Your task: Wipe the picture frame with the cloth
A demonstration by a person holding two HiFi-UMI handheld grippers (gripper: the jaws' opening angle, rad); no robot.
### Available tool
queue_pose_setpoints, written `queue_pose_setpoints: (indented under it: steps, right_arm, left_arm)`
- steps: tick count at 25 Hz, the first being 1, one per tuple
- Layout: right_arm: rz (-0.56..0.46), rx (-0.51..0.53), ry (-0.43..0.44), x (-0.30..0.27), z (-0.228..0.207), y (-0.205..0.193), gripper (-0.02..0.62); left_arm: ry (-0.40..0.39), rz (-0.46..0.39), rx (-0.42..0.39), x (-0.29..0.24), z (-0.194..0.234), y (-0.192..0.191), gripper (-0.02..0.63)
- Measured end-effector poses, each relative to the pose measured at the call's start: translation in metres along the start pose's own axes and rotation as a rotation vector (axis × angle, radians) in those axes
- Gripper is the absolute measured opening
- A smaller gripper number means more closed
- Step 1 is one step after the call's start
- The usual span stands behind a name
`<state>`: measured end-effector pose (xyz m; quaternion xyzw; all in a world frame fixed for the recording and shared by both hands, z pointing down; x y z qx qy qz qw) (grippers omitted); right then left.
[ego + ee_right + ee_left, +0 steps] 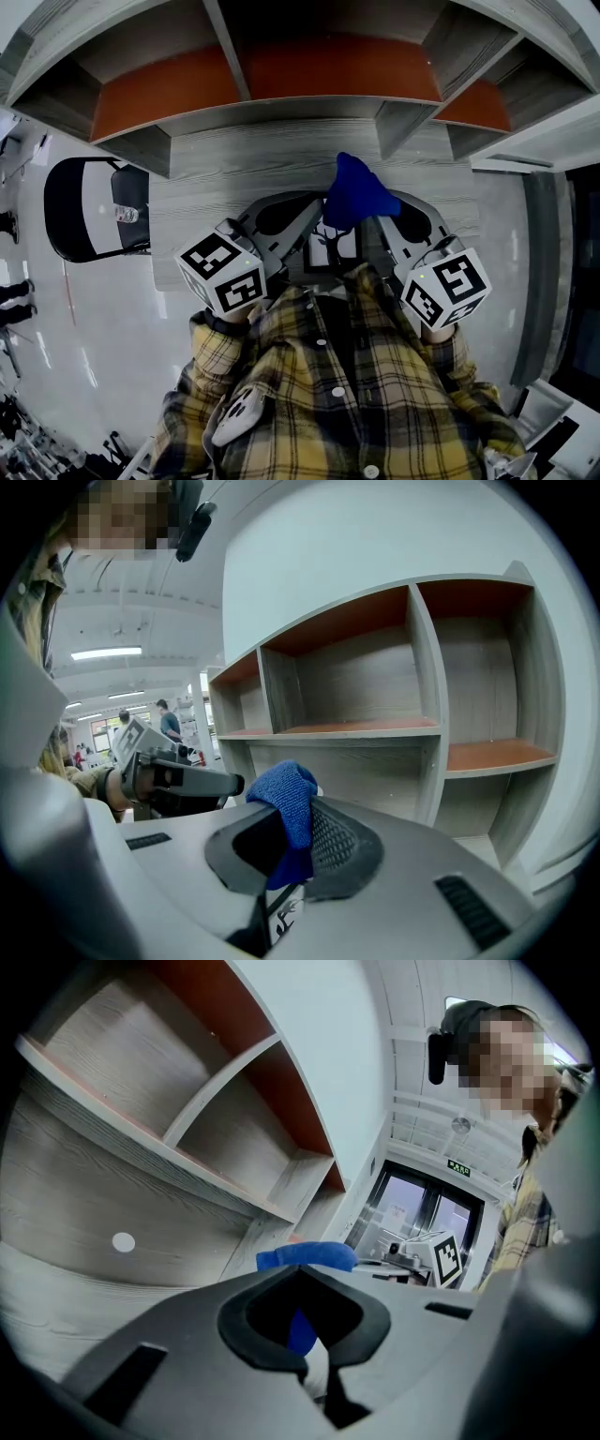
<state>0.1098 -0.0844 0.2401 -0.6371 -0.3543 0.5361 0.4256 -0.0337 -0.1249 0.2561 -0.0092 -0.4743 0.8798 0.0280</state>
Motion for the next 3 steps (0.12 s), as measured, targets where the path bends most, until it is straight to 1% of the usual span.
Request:
queue_pose_setpoints:
  steps: [3]
  right_arm:
    - [0.004, -0.003, 0.0, 0.0018, -0.0009, -0.0015, 0.038]
  left_arm:
    - [-0.012, 0.011, 0.014, 0.0003, -0.0017, -0.0043, 0.005]
Point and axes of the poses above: the fingertips, and each gripper's own axes: x backward along the fingers, z to its left, y out of its top, the point moved 5 cm from there along x, backward along the fingers, and after that the axes turned 15 degrees about -y, right-handed, at the moved point
